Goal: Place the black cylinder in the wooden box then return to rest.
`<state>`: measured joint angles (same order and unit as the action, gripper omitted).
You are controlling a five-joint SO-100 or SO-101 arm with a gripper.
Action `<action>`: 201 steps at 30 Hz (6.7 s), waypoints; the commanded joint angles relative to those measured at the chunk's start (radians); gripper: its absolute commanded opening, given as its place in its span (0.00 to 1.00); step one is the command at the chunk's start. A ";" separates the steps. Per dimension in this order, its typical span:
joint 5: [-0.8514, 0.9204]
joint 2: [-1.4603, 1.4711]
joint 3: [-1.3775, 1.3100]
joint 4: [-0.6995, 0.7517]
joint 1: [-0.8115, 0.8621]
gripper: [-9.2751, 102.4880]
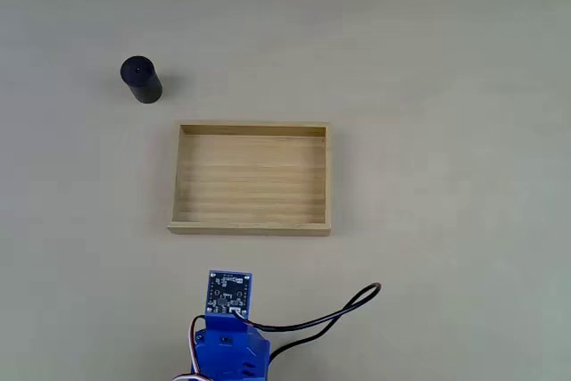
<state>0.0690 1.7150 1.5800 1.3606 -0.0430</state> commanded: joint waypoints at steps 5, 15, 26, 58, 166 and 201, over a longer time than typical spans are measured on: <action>0.006 0.009 0.031 0.002 -0.008 0.08; -0.106 -0.015 0.029 -0.021 -0.020 0.08; -0.130 -0.212 -0.103 -0.276 -0.064 0.08; -0.121 -1.266 -0.973 -0.808 -0.219 0.23; -0.178 -2.522 -2.235 -0.959 -0.229 0.37; -0.179 -2.588 -2.339 -0.960 -0.229 0.25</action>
<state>-0.1012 -0.9311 -0.6397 0.4418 -0.2684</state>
